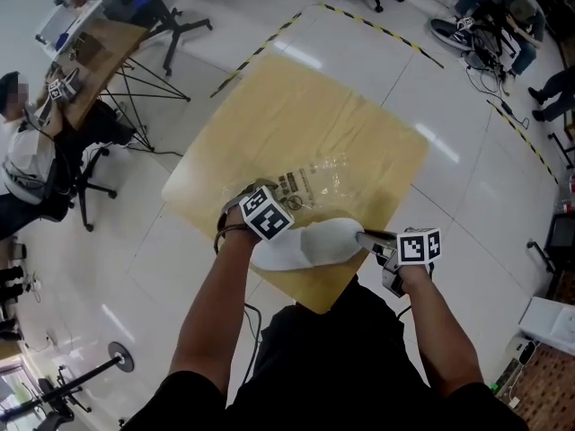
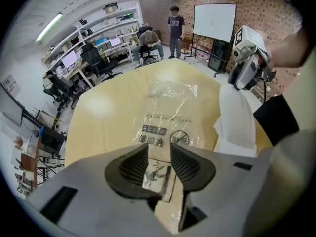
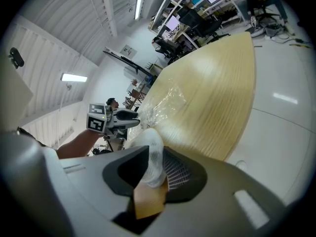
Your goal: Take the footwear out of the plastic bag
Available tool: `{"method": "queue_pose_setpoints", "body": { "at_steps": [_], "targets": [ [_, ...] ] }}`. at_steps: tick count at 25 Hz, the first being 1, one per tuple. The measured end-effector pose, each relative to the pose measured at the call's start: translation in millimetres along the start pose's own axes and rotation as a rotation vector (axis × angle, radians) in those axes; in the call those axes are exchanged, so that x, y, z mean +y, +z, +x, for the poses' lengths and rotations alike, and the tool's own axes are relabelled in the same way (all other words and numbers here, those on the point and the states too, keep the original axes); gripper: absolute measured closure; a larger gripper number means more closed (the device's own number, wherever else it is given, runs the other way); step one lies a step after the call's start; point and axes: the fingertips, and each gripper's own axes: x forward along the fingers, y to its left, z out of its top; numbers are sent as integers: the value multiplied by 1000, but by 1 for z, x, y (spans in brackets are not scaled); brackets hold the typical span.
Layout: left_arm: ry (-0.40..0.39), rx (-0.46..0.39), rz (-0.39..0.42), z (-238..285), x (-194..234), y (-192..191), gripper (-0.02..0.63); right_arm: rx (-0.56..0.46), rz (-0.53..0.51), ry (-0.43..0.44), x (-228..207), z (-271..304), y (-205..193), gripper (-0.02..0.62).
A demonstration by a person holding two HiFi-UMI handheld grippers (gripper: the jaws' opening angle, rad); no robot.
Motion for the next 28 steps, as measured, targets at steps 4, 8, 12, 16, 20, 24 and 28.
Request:
{"method": "queue_pose_setpoints", "body": {
  "at_steps": [4, 8, 12, 16, 20, 24, 28],
  "targets": [
    [18, -110, -53, -26, -2, 1, 456, -20, -19, -73, 0, -12, -2, 421],
    [50, -275, -181, -76, -3, -10, 463, -149, -16, -144, 9, -40, 5, 383],
    [-16, -499, -423, -130, -34, -18, 494, -340, 21, -3, 57, -68, 6, 455],
    [-218, -553, -500, -148, -116, -38, 595, -415, 22, 202, 129, -50, -21, 594],
    [-264, -539, -513, -164, -187, -66, 600, -278, -107, 188, 176, -20, -65, 594],
    [-256, -604, -668, -187, -207, -74, 600, -219, -266, 203, 212, -27, -75, 594],
    [-322, -735, -907, -207, -213, -58, 600, -304, -212, 351, 248, -72, -65, 594]
  ]
}}
